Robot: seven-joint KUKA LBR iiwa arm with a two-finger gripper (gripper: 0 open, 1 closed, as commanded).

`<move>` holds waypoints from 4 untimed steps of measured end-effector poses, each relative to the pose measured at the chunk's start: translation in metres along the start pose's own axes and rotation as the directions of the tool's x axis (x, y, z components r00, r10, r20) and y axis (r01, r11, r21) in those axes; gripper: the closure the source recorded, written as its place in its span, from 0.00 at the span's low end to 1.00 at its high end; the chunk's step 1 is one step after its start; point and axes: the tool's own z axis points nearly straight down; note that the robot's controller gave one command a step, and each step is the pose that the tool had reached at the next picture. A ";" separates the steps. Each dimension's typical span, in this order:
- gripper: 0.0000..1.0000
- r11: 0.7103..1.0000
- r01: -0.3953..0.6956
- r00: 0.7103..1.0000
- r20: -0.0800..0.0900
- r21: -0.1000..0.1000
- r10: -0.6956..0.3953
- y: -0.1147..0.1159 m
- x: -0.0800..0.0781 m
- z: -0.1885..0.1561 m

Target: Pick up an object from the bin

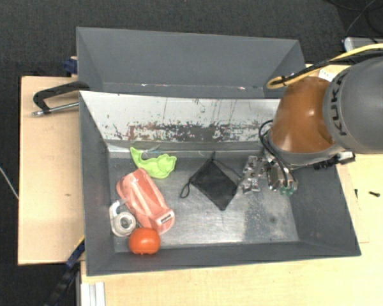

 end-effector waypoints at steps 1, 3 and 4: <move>1.00 1.000 0.000 1.000 0.000 0.000 0.000 0.000 0.000 0.000; 1.00 1.000 0.015 1.000 -0.002 0.000 -0.015 0.004 0.004 -0.069; 1.00 1.000 -0.020 1.000 -0.001 0.000 0.020 0.011 -0.001 -0.109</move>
Offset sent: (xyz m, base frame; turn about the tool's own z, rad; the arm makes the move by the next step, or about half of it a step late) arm 0.0034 0.0014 0.0484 -0.0248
